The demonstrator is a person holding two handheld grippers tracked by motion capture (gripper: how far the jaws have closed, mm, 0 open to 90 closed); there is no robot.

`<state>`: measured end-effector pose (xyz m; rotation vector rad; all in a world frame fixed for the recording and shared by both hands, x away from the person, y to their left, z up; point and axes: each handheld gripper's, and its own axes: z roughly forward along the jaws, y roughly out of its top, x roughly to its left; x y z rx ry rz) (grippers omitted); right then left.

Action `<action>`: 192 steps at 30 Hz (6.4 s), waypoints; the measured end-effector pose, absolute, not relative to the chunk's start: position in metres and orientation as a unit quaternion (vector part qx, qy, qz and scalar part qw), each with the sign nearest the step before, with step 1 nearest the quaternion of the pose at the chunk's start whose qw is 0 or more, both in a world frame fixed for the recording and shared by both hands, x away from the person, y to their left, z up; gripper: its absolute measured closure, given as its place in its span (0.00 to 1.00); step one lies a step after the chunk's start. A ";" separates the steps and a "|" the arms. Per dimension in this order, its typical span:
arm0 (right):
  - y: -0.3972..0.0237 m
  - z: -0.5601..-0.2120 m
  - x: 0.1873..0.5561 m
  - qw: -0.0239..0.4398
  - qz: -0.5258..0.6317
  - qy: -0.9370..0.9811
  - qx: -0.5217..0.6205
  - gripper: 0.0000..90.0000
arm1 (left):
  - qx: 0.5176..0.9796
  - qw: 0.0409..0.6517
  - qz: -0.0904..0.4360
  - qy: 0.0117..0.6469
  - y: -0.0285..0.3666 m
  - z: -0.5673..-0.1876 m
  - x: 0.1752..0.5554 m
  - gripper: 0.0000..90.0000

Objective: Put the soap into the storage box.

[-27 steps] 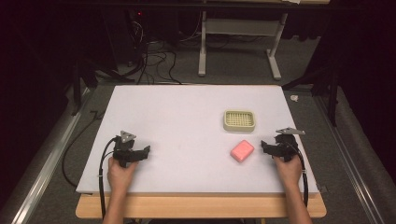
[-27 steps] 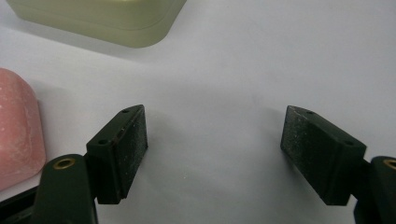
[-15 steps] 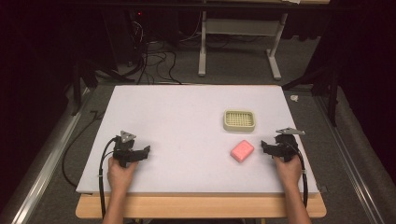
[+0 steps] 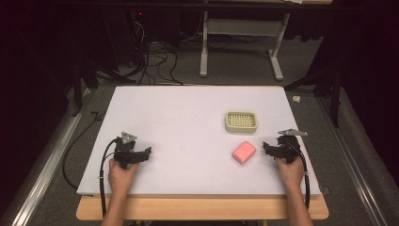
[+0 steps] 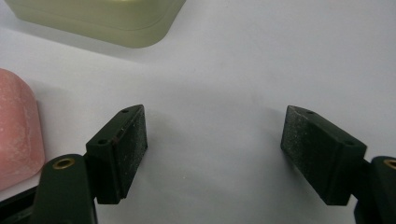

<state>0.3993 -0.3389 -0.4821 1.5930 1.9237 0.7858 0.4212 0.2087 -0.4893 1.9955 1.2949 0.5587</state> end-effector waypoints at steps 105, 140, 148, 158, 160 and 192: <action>-0.253 -0.475 0.372 0.213 0.326 0.804 0.449 0.14 | 0.768 0.341 0.215 0.498 0.209 -0.489 0.421 0.23; -0.254 -0.467 0.371 0.199 0.351 0.795 0.452 0.15 | 0.768 0.341 0.214 0.498 0.209 -0.489 0.421 0.23; -0.256 -0.459 0.371 0.192 0.367 0.790 0.453 0.16 | 0.768 0.341 0.214 0.498 0.209 -0.489 0.421 0.23; -0.261 -0.453 0.372 0.196 0.368 0.784 0.461 0.16 | 0.768 0.341 0.214 0.497 0.209 -0.489 0.421 0.23; -0.263 -0.452 0.372 0.196 0.369 0.782 0.462 0.16 | 0.768 0.341 0.214 0.498 0.209 -0.489 0.421 0.23; -0.263 -0.417 0.395 0.210 0.376 0.770 0.471 0.16 | 0.767 0.342 0.214 0.498 0.209 -0.489 0.421 0.23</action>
